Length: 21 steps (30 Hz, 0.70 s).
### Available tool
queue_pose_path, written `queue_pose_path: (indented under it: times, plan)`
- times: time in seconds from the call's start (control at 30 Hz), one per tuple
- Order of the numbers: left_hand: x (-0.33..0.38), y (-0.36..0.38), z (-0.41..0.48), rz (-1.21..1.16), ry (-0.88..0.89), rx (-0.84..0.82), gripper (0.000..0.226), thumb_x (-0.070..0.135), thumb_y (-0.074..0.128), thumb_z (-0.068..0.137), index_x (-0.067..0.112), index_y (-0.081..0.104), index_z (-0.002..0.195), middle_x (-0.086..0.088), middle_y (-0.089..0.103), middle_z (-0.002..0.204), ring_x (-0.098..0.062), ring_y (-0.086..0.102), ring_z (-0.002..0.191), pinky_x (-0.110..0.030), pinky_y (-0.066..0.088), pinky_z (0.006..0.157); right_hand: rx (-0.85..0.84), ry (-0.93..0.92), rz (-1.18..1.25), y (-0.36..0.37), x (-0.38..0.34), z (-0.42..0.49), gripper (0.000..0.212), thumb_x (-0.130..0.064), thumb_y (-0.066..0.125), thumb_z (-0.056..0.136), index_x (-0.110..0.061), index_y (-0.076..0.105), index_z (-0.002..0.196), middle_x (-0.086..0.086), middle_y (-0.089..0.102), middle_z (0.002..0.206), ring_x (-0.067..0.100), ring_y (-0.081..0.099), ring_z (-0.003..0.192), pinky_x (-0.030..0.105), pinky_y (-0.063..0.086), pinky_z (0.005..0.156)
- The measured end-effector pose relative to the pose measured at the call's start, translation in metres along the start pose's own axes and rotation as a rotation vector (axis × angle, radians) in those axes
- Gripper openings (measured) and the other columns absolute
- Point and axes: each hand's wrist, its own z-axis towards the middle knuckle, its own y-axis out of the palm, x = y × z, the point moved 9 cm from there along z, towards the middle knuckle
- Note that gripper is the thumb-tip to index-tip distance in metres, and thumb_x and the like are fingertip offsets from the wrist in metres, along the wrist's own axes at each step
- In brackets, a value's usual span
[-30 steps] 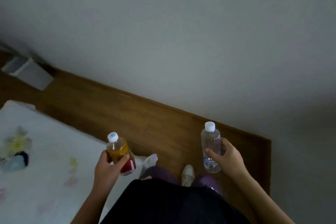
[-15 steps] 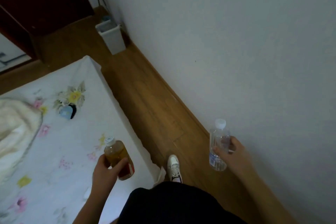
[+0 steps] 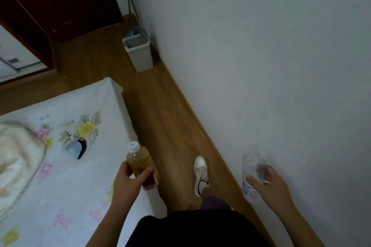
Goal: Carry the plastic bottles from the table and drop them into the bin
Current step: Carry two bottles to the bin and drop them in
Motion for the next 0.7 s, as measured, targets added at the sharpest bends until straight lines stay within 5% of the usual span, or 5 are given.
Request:
queue_pose_path:
  times: [0.17,0.27,0.33,0.5,0.7]
  plan:
    - [0.011,-0.017,0.075,-0.018,-0.096,0.106,0.057,0.031,0.083,0.078,0.015,0.058,0.125,-0.003,0.067,0.115,-0.021,0.062,0.105,-0.038,0.049,0.091,-0.111,-0.056,0.004,0.033,-0.092,0.089,0.052,-0.038,0.081,0.076,-0.023,0.058,0.120,0.000,0.065,0.114,0.024,0.065,0.107,0.033,0.051,0.087]
    - [0.018,-0.036,0.107,-0.032,-0.169,0.204,0.056,0.032,0.083,0.078,0.014,0.058,0.125,-0.004,0.068,0.115,-0.023,0.063,0.106,-0.040,0.049,0.091,-0.203,-0.143,-0.014,0.061,-0.171,0.138,0.092,-0.081,0.072,0.050,-0.025,0.058,0.122,-0.007,0.064,0.113,0.019,0.064,0.105,0.033,0.052,0.088]
    - [0.025,-0.051,0.125,-0.056,-0.199,0.269,0.056,0.030,0.083,0.078,0.013,0.058,0.125,-0.003,0.067,0.113,-0.022,0.062,0.104,-0.039,0.048,0.090,-0.275,-0.212,-0.047,0.086,-0.223,0.170,0.109,-0.093,0.063,0.038,-0.025,0.058,0.124,-0.008,0.064,0.114,0.018,0.064,0.105,0.037,0.053,0.092]
    - [0.026,-0.093,0.160,-0.088,-0.276,0.413,0.055,0.035,0.084,0.074,0.017,0.059,0.120,0.000,0.066,0.109,-0.020,0.061,0.100,-0.038,0.048,0.086,-0.437,-0.375,-0.173,0.152,-0.364,0.221,0.060,-0.045,0.079,0.076,-0.024,0.057,0.128,-0.001,0.066,0.123,0.020,0.062,0.111,0.041,0.052,0.096]
    - [0.027,-0.139,0.223,-0.155,-0.371,0.542,0.054,0.038,0.082,0.068,0.020,0.057,0.113,-0.001,0.066,0.105,-0.023,0.062,0.099,-0.038,0.047,0.084,-0.529,-0.510,-0.240,0.235,-0.496,0.275,0.067,-0.046,0.078,0.076,-0.021,0.055,0.134,0.002,0.066,0.127,0.022,0.065,0.110,0.038,0.054,0.090]
